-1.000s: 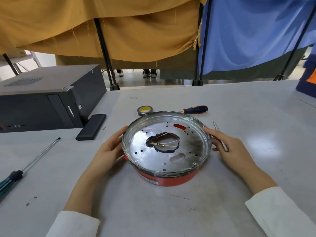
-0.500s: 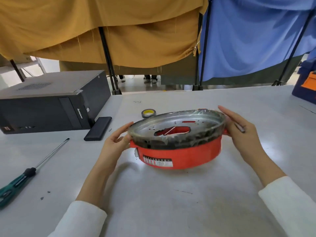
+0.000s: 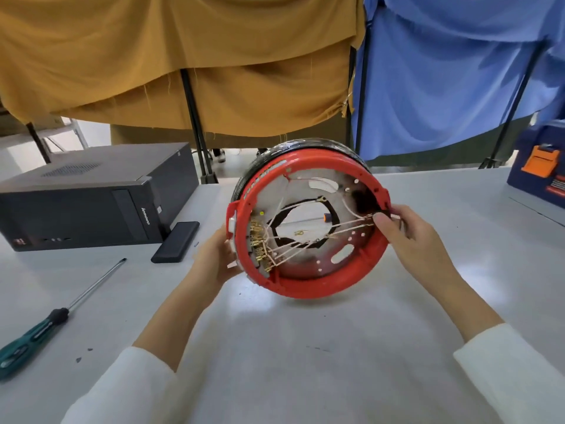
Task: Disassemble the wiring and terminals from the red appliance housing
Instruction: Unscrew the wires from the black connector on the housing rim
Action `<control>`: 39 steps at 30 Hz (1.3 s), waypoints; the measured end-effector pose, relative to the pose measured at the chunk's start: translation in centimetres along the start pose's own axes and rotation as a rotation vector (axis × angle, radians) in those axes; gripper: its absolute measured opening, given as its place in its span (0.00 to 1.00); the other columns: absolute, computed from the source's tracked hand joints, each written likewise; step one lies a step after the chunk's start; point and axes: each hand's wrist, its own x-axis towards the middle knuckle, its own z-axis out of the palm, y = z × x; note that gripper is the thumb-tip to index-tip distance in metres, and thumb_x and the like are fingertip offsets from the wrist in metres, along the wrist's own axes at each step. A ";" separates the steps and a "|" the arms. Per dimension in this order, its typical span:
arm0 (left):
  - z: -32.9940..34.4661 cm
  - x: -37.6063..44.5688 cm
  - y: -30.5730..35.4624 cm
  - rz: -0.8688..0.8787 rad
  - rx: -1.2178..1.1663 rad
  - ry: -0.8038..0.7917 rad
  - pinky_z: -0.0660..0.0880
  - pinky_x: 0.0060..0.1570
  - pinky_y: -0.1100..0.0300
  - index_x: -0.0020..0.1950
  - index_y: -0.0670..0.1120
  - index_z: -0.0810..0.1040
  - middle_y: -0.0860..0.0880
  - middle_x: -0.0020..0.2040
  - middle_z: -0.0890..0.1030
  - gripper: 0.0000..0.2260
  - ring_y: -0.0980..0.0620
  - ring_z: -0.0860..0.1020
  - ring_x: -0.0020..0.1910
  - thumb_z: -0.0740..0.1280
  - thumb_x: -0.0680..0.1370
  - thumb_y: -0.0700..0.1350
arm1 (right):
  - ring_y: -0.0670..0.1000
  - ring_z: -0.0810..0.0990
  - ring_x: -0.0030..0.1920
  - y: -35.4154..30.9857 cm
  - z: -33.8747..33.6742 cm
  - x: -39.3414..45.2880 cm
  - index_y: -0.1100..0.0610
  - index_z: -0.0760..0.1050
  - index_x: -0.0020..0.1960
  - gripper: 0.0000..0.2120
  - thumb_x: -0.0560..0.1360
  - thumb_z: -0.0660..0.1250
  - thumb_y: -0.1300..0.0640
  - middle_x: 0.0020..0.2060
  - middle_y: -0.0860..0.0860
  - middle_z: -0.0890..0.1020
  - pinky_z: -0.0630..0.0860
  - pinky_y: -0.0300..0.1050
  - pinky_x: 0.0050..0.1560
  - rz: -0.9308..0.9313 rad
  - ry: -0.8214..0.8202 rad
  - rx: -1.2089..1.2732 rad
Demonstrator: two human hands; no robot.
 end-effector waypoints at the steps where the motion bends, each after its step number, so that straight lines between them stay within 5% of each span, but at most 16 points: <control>1: 0.2 0.0 0.0 -0.017 0.029 0.033 0.79 0.33 0.56 0.36 0.54 0.85 0.49 0.38 0.85 0.15 0.50 0.84 0.37 0.63 0.73 0.58 | 0.35 0.76 0.38 0.0 -0.1 -0.1 0.45 0.75 0.53 0.20 0.70 0.60 0.34 0.33 0.38 0.79 0.69 0.25 0.38 0.001 0.030 -0.084; 5: 0.5 -0.3 -0.7 -0.066 0.184 0.127 0.80 0.33 0.52 0.42 0.52 0.82 0.47 0.38 0.85 0.17 0.47 0.84 0.36 0.55 0.79 0.55 | 0.45 0.76 0.33 -0.2 0.1 -0.5 0.49 0.78 0.46 0.22 0.74 0.57 0.33 0.24 0.41 0.75 0.70 0.41 0.35 -0.004 0.088 -0.395; 9: 1.3 -1.2 -2.0 0.015 0.147 0.196 0.74 0.28 0.63 0.27 0.54 0.76 0.53 0.26 0.80 0.21 0.56 0.78 0.25 0.54 0.77 0.52 | 0.57 0.77 0.42 -0.3 0.9 -1.0 0.50 0.78 0.41 0.28 0.74 0.49 0.30 0.35 0.49 0.80 0.71 0.46 0.39 0.068 0.039 -0.709; 12: 1.8 -1.6 -2.6 0.045 -0.007 0.215 0.76 0.32 0.63 0.38 0.52 0.81 0.51 0.34 0.84 0.17 0.55 0.82 0.32 0.55 0.79 0.52 | 0.57 0.76 0.37 0.1 1.3 -1.1 0.53 0.74 0.33 0.33 0.75 0.45 0.30 0.31 0.51 0.78 0.66 0.44 0.33 0.155 -0.035 -0.858; 16: 1.8 -2.0 -3.0 -0.135 -0.093 0.106 0.79 0.43 0.54 0.50 0.45 0.81 0.43 0.44 0.85 0.18 0.46 0.84 0.42 0.57 0.80 0.55 | 0.55 0.78 0.39 1.0 1.6 -1.4 0.53 0.73 0.33 0.33 0.75 0.43 0.30 0.35 0.51 0.81 0.72 0.45 0.38 0.278 -0.165 -0.932; 21: 1.4 -1.8 -3.6 -0.130 0.092 0.019 0.80 0.36 0.57 0.53 0.44 0.79 0.43 0.42 0.85 0.09 0.45 0.83 0.37 0.66 0.76 0.46 | 0.55 0.79 0.41 1.9 1.6 -1.7 0.53 0.72 0.34 0.31 0.75 0.44 0.31 0.37 0.51 0.82 0.75 0.47 0.45 0.358 -0.275 -0.938; 26: 1.4 -1.6 -3.7 -0.151 0.109 0.005 0.80 0.37 0.56 0.55 0.45 0.79 0.42 0.44 0.85 0.09 0.45 0.83 0.38 0.66 0.76 0.44 | 0.51 0.82 0.36 1.5 1.5 -1.3 0.54 0.75 0.39 0.30 0.75 0.47 0.32 0.29 0.48 0.83 0.77 0.47 0.48 0.443 -0.370 -0.895; 30: 1.2 -1.5 -3.2 -0.111 0.219 0.003 0.81 0.41 0.55 0.59 0.50 0.76 0.44 0.48 0.84 0.11 0.45 0.83 0.42 0.64 0.77 0.43 | 0.50 0.84 0.31 0.6 1.0 -0.7 0.56 0.77 0.42 0.28 0.72 0.56 0.31 0.35 0.49 0.84 0.81 0.48 0.43 0.501 -0.459 -0.822; 33: 1.2 -1.6 -2.8 -0.101 0.295 -0.038 0.80 0.40 0.57 0.62 0.51 0.74 0.45 0.51 0.83 0.12 0.46 0.83 0.44 0.62 0.79 0.43 | 0.51 0.84 0.33 0.1 0.7 -0.4 0.59 0.75 0.44 0.21 0.73 0.66 0.39 0.42 0.55 0.82 0.80 0.43 0.33 0.577 -0.593 -0.670; 39: 1.0 -1.1 -1.8 -0.081 0.534 -0.043 0.71 0.46 0.63 0.69 0.56 0.65 0.52 0.57 0.75 0.18 0.54 0.77 0.50 0.61 0.79 0.54 | 0.53 0.83 0.36 0.1 1.1 0.9 0.63 0.74 0.50 0.10 0.77 0.61 0.56 0.40 0.58 0.81 0.78 0.42 0.29 0.579 -0.634 -0.641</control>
